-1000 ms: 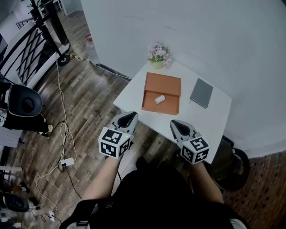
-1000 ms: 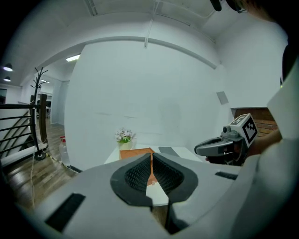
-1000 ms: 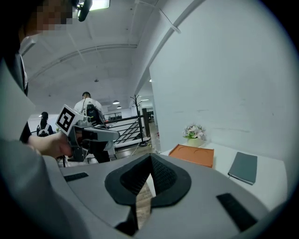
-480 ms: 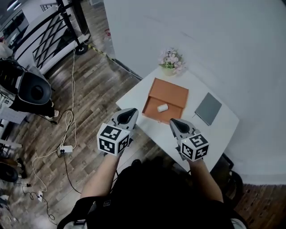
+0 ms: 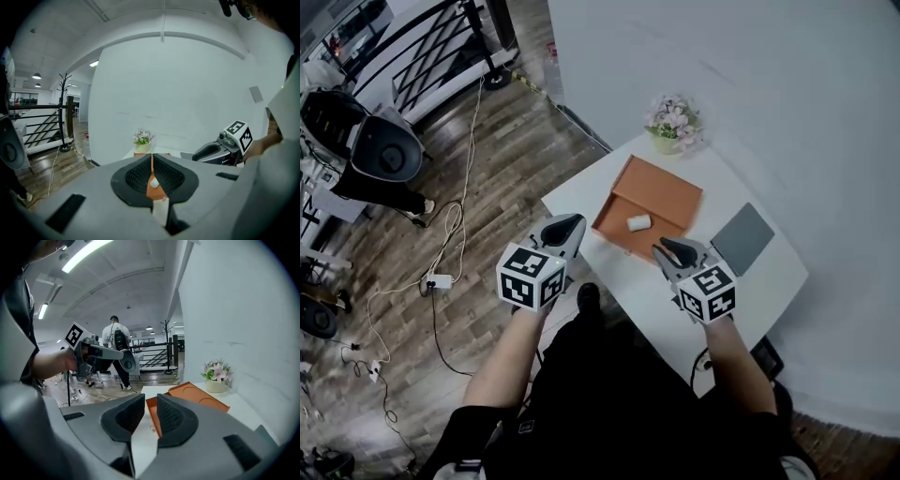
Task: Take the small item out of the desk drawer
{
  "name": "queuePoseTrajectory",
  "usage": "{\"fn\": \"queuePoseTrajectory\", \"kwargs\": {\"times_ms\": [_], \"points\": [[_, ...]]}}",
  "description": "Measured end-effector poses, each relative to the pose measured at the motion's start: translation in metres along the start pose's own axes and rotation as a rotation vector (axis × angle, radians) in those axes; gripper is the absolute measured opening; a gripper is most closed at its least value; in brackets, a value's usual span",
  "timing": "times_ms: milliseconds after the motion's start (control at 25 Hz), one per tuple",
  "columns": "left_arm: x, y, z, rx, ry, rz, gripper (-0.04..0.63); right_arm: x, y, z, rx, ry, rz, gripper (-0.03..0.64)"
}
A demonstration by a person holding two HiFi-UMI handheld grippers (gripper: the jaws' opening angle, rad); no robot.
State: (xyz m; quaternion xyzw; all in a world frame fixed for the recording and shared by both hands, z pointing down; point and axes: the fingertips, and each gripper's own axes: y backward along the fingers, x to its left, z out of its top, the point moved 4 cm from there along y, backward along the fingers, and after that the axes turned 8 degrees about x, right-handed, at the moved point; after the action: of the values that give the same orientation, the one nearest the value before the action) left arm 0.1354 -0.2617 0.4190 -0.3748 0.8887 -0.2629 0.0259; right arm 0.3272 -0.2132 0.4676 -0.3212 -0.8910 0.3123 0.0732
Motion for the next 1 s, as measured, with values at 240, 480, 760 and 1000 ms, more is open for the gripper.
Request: {"fn": "queuePoseTrajectory", "kwargs": {"times_ms": [240,480,760,1000], "points": [[0.017,-0.014,-0.017,0.029,0.025,0.016,0.021,-0.015,-0.035,0.001,0.093,0.12,0.05,0.117],[0.046,-0.044,-0.028,0.058,0.062,0.002,0.021,-0.031,-0.085,-0.001,0.224,0.234,0.116,0.157],[0.076,-0.068,-0.033,0.094,0.077,-0.044,0.021,-0.037,-0.141,-0.001,0.349,0.343,0.162,0.164],[0.105,-0.078,-0.041,0.116,0.097,-0.059,0.021,-0.038,-0.181,-0.016,0.46,0.409,0.195,0.184]]}}
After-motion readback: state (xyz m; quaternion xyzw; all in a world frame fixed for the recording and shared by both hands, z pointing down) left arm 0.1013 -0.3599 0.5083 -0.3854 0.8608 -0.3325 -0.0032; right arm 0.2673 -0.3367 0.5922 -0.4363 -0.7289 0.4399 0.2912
